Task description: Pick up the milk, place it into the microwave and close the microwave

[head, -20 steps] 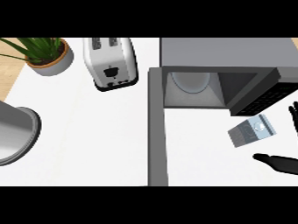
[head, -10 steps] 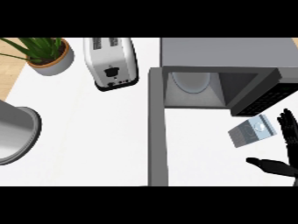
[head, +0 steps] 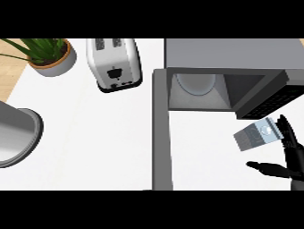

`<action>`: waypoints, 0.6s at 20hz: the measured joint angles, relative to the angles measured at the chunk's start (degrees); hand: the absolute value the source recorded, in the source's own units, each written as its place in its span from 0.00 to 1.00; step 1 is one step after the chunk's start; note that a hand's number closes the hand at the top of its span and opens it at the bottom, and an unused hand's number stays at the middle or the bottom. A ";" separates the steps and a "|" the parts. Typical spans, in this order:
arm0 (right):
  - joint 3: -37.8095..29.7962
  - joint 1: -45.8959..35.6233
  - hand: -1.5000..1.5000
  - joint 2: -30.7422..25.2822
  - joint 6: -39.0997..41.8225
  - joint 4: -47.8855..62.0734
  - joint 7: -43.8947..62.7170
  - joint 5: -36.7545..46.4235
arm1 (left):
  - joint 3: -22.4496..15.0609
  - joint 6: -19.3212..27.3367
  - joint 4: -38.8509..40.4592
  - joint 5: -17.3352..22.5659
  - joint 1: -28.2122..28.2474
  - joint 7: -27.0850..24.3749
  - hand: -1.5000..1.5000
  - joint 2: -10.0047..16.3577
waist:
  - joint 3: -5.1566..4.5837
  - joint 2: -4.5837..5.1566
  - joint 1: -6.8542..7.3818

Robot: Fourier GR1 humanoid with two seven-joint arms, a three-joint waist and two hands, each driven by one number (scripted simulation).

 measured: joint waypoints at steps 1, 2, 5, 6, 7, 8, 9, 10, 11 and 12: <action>-0.02 -1.05 0.00 -0.10 -0.23 2.04 -0.98 0.23 | 0.44 0.08 -0.25 0.97 0.47 0.62 0.00 0.38 | 0.00 -0.01 -0.01; -0.24 -2.33 0.00 -0.04 -0.66 4.67 -2.48 0.43 | 0.65 0.30 -0.32 1.31 0.29 0.85 0.00 0.66 | 0.01 0.04 0.08; -0.95 -5.25 0.00 -0.60 -0.15 10.93 -5.47 0.34 | 0.65 0.97 -0.35 2.09 -0.62 1.82 0.00 0.80 | 0.02 0.09 0.03; -1.14 -5.65 0.00 -0.52 -0.08 12.63 -6.65 0.32 | 1.14 0.66 -0.33 2.51 -0.40 2.00 0.00 1.09 | 0.03 0.10 0.11; -1.48 -7.00 0.00 -0.62 0.00 14.15 -6.88 0.13 | 1.24 0.06 -0.39 2.60 -0.02 1.92 0.00 0.57 | 0.06 0.14 0.24; -1.80 -7.86 0.00 -1.08 0.52 15.54 -7.36 -0.09 | 1.57 0.35 -0.46 2.80 -0.10 2.17 0.00 0.77 | 0.07 0.15 0.28; -1.86 -7.95 1.00 -0.85 0.74 16.69 -8.29 -0.11 | 2.08 -0.54 0.15 3.47 0.07 2.01 0.00 0.79 | 0.04 0.14 0.29; -2.10 -8.52 1.00 -1.08 1.04 17.84 -8.70 -0.31 | 2.00 -0.76 -0.32 3.76 0.35 2.22 0.00 0.36 | 0.02 0.13 0.17; -2.47 -8.87 1.00 -1.08 1.24 18.73 -9.08 -0.68 | 1.81 -0.93 -0.41 3.84 0.28 2.43 0.00 0.18 | -0.07 0.08 0.03; -2.73 -9.14 1.00 -1.53 1.85 19.53 -9.23 -0.99 | 2.03 -1.29 -0.44 4.16 0.49 2.50 0.00 0.19 | -0.10 0.06 0.03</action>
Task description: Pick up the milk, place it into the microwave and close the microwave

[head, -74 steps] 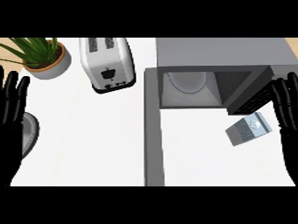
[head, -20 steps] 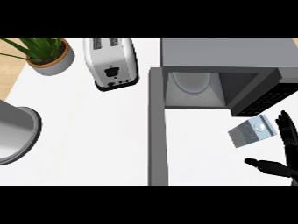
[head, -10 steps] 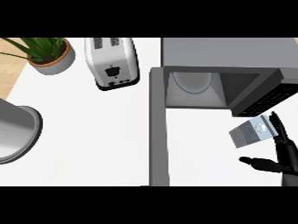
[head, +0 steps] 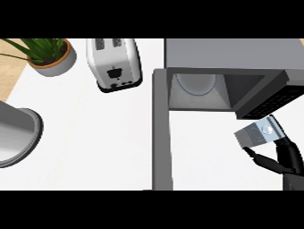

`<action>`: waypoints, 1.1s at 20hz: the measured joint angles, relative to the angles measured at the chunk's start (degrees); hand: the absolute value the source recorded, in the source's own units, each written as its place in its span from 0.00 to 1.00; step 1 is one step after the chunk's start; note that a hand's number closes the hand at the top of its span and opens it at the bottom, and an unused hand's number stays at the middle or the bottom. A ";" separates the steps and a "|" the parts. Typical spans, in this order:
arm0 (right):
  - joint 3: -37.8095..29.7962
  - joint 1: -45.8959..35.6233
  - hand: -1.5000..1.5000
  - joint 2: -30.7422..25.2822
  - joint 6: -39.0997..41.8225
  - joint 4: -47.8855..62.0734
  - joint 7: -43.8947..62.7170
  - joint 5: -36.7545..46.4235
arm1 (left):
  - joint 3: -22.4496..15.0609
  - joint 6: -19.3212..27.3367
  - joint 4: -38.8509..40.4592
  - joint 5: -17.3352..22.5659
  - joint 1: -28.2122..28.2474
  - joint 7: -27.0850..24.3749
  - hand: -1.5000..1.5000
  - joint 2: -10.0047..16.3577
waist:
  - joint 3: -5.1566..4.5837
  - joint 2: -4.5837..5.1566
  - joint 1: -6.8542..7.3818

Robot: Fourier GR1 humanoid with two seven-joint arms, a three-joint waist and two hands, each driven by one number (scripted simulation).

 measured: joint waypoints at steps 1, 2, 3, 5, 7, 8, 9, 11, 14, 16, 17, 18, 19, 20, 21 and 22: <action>-0.11 -0.41 1.00 -0.33 0.47 0.66 0.03 -0.19 | -0.20 -0.13 -0.04 0.05 0.02 0.06 0.00 -0.45 | 0.00 0.03 -0.05; 0.09 -0.68 1.00 -0.60 0.77 1.21 0.01 -0.04 | -0.15 -0.45 0.14 0.17 -0.05 0.20 0.00 -0.33 | -0.06 0.02 -0.09; 0.37 -0.87 1.00 -1.13 1.06 1.59 0.02 0.19 | -0.09 -0.05 -0.09 0.32 -0.07 0.45 0.00 -0.32 | -0.05 0.04 -0.10; 0.71 -0.99 1.00 -0.85 0.96 1.99 -0.41 0.41 | 0.25 -0.27 -0.12 0.99 0.24 0.70 0.00 -0.05 | -0.14 -0.01 -0.08; 0.51 -1.64 1.00 -0.48 0.65 2.51 -0.52 0.15 | -0.46 0.11 -0.23 0.99 -0.45 1.07 0.00 -0.38 | -0.14 0.09 -0.34; 0.39 -1.49 1.00 -0.36 0.46 2.51 -0.89 0.02 | -0.32 -0.11 -0.17 1.36 -0.19 1.14 0.00 -0.35 | -0.13 0.10 -0.25; 0.31 -1.64 1.00 -0.31 0.46 2.59 -0.96 -0.13 | -0.07 0.06 0.01 1.27 -0.66 1.04 0.00 -0.31 | -0.09 0.16 -0.34; 0.06 -1.95 1.00 0.41 0.44 2.65 -1.04 -0.66 | 0.29 0.12 -0.15 1.89 -0.64 1.23 0.00 0.19 | -0.07 0.21 -0.41; 0.19 -1.98 1.00 1.57 0.80 2.23 -1.35 -1.15 | 0.09 0.09 -0.05 1.70 -0.98 1.57 0.00 0.13 | -0.04 0.27 -0.70; 0.16 -2.32 1.00 3.07 0.48 2.00 -1.40 -1.58 | -0.05 -0.44 0.36 1.60 -1.24 1.72 0.00 0.19 | -0.10 0.25 -0.95; 0.17 -2.30 1.00 4.21 0.09 1.75 -1.63 -1.78 | 0.07 -0.70 0.47 1.86 -1.12 1.74 0.00 0.20 | -0.20 0.15 -1.03; 0.41 -1.98 1.00 5.26 -0.21 1.23 -1.99 -1.78 | 0.10 -0.82 0.23 2.11 -0.71 1.86 0.00 -0.14 | -0.27 0.02 -1.07; 0.83 -1.89 1.00 7.16 -0.86 0.57 -2.38 -1.64 | 0.07 -0.74 0.26 1.92 -0.93 1.96 0.00 -0.14 | -0.39 -0.11 -1.19; 0.98 -1.98 1.00 8.17 -1.17 0.14 -2.38 -1.75 | 0.46 -0.68 0.32 2.51 -0.75 2.02 0.00 0.04 | -0.38 -0.13 -1.17; 1.36 -2.43 1.00 9.47 -1.78 -0.22 -2.19 -1.57 | 0.66 -0.55 0.36 2.76 -0.79 2.11 0.00 0.19 | -0.37 -0.13 -1.16; 1.72 -2.82 1.00 10.35 -2.14 -0.62 -1.88 -1.46 | 0.67 -0.48 0.18 2.84 -0.65 2.37 0.00 0.11 | -0.32 -0.10 -1.19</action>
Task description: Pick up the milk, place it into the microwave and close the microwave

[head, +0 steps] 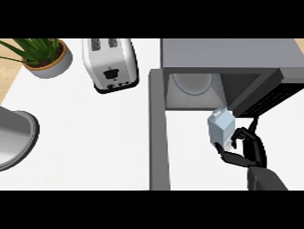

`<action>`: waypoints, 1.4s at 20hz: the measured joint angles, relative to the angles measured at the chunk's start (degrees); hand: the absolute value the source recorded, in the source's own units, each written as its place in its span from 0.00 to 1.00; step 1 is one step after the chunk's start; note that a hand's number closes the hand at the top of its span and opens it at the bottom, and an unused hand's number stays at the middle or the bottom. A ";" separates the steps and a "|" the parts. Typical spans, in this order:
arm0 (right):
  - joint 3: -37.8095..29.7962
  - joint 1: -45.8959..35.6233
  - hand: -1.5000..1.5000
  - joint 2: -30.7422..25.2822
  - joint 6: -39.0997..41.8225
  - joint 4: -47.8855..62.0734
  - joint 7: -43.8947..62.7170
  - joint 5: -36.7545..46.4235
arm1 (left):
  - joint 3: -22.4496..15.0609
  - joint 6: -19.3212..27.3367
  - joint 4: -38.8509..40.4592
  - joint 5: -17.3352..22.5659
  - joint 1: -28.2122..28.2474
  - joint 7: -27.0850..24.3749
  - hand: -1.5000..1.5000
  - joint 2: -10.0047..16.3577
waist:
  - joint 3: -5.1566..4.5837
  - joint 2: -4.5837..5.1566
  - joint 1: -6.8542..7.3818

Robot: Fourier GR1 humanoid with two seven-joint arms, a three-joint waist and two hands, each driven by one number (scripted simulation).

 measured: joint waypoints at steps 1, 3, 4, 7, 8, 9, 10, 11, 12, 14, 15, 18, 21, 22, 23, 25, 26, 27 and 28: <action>0.37 -0.58 1.00 0.75 -0.58 -0.25 0.22 0.26 | -0.11 0.30 -0.44 -0.23 -0.19 0.04 0.00 -0.37 | 0.04 0.04 0.04; 1.22 -1.45 1.00 2.21 -2.41 -0.95 0.58 0.97 | 0.38 -0.67 0.71 -0.40 -0.19 0.04 0.00 -0.30 | 0.13 0.07 0.16; 1.59 -1.98 1.00 2.77 -3.10 -1.24 0.82 1.24 | 0.67 -0.82 1.00 -0.35 -0.38 0.06 0.00 -0.12 | 0.16 0.07 0.18; 1.95 -3.90 1.00 4.04 -5.16 -1.90 1.89 1.33 | 0.89 -0.81 0.07 0.00 0.24 0.59 0.00 -0.77 | 0.45 0.24 0.34; 1.87 -4.90 1.00 4.09 -5.66 -1.98 2.89 1.12 | 1.11 -1.04 0.33 0.32 0.44 0.73 0.00 -0.72 | 0.61 0.36 0.36; 1.85 -5.36 1.00 4.24 -6.26 -2.02 3.22 1.03 | 1.62 -0.80 0.18 1.00 0.71 0.94 0.00 -0.34 | 0.72 0.46 0.39; 1.87 -5.74 1.00 4.35 -6.81 -1.93 3.42 1.00 | 1.57 -0.09 -0.36 1.01 0.47 1.30 0.00 -0.27 | 0.78 0.56 0.32; 1.73 -6.66 1.00 4.05 -7.16 -1.65 4.06 0.86 | 1.43 -0.43 -0.38 0.86 0.57 1.41 0.00 -0.59 | 0.92 0.71 0.44; 1.99 -7.67 1.00 4.25 -7.30 -1.60 4.31 1.00 | 1.36 -1.27 -0.10 0.57 0.73 1.38 0.00 -1.01 | 1.00 0.72 0.66; 2.65 -10.41 1.00 3.46 -7.44 -1.33 5.78 1.67 | 1.75 -0.72 0.00 1.06 0.30 1.73 0.00 -0.21 | 0.99 0.71 1.02; 2.83 -11.85 1.00 3.37 -7.66 -0.92 6.78 1.85 | 1.32 -0.68 0.05 0.78 -0.08 1.89 0.00 -0.41 | 1.04 0.79 1.13; 2.78 -14.80 1.00 2.88 -8.59 0.70 8.91 1.93 | 1.32 -0.95 0.69 0.11 -0.86 2.15 0.00 -0.35 | 1.24 1.06 1.51; 2.34 -18.01 1.00 1.20 -9.16 2.25 11.44 1.71 | 0.74 -1.50 1.46 -0.92 -1.78 2.32 0.00 -0.61 | 1.29 1.34 1.83; 2.15 -18.95 1.00 0.55 -9.29 2.83 12.32 1.58 | 0.76 -1.43 1.49 -0.79 -1.91 2.45 0.00 -0.39 | 1.34 1.43 1.97; 2.36 -20.20 1.00 0.11 -9.30 3.28 13.03 1.86 | 0.50 -0.90 1.20 -1.11 -2.48 2.60 0.00 -0.36 | 1.35 1.52 2.21; 2.64 -23.31 1.00 -0.91 -9.92 4.05 15.13 2.43 | 0.26 -1.07 1.73 -1.36 -3.39 2.53 0.00 -0.15 | 1.13 1.52 2.80; 2.70 -24.55 1.00 -2.00 -9.98 4.27 15.67 2.70 | -0.23 -1.33 1.92 -2.15 -3.92 2.41 0.00 -0.65 | 0.98 1.53 2.95; 2.69 -25.82 1.00 -2.78 -10.22 4.58 16.25 2.89 | -0.35 -1.39 2.45 -2.09 -4.61 2.48 0.00 -0.06 | 0.86 1.57 3.16; 2.86 -26.80 1.00 -3.40 -11.03 5.00 16.77 3.34 | -0.49 -1.31 2.31 -2.08 -4.87 2.61 0.00 0.13 | 0.78 1.62 3.50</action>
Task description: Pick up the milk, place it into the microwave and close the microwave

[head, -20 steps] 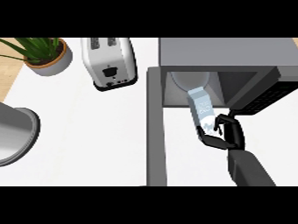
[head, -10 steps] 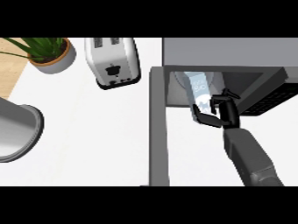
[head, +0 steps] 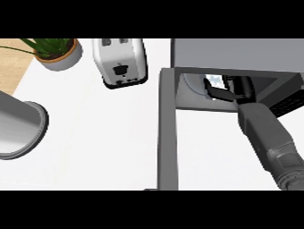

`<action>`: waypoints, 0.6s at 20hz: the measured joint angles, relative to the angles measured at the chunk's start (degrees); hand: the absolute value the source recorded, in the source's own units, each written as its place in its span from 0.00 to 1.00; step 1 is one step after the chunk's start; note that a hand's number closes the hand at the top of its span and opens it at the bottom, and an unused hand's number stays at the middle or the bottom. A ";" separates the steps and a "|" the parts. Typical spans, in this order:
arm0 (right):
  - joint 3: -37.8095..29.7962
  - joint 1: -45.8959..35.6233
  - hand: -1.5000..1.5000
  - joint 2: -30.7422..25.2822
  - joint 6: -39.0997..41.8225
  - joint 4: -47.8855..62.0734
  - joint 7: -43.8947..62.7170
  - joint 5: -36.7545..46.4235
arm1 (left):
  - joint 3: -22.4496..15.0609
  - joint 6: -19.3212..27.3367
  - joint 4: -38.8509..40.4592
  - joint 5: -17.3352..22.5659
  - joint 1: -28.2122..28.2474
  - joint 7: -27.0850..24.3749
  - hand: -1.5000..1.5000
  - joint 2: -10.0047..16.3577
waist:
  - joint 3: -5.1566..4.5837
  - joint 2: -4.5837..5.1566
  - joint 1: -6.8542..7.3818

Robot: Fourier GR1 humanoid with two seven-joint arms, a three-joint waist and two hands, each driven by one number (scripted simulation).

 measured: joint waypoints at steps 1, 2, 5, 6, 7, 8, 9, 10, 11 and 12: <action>0.25 -1.25 1.00 -0.71 -0.81 0.27 0.71 0.51 | 0.03 -0.06 0.79 -0.20 -0.92 -0.23 0.00 0.36 | -0.07 0.10 0.18; 0.52 -1.72 1.00 -1.52 -1.89 0.61 0.85 1.08 | -0.09 0.05 0.78 -0.41 -1.42 -0.29 0.00 0.40 | -0.12 0.19 0.41; 1.27 -3.64 1.00 -2.71 -6.29 1.56 1.86 2.71 | -0.46 0.15 1.80 -0.62 -2.93 -0.31 0.00 1.03 | -0.21 0.51 1.14; 1.35 -4.26 1.00 -3.18 -7.50 1.91 2.36 3.06 | -0.47 0.02 2.25 -0.64 -3.39 -0.44 0.00 1.22 | -0.22 0.63 1.42; 1.35 -4.97 1.00 -3.93 -8.39 2.23 3.02 3.30 | -0.51 0.05 2.26 -0.46 -3.57 -0.36 0.00 1.48 | -0.22 0.75 1.78; 1.27 -5.11 1.00 -4.26 -9.29 2.46 2.93 3.42 | -0.54 0.13 2.47 -0.46 -3.88 -0.29 0.00 1.74 | -0.21 0.91 2.05; 1.16 -5.60 1.00 -4.65 -10.17 2.67 3.20 3.50 | -0.49 0.13 2.86 -0.34 -4.30 -0.42 0.00 1.95 | -0.20 1.09 2.39; 1.20 -5.96 1.00 -5.13 -10.69 2.96 3.47 3.70 | -0.73 -0.01 3.16 -0.39 -4.57 -0.34 0.00 2.09 | -0.18 1.26 2.65; 1.11 -6.07 1.00 -5.25 -11.45 3.24 3.63 3.74 | -0.99 -0.06 3.21 -0.42 -4.88 -0.28 0.00 2.20 | -0.21 1.29 2.80; 0.91 -6.28 1.00 -5.37 -12.12 3.51 3.92 3.66 | -1.19 0.00 3.36 -0.72 -5.09 -0.16 0.00 2.23 | -0.20 1.35 2.94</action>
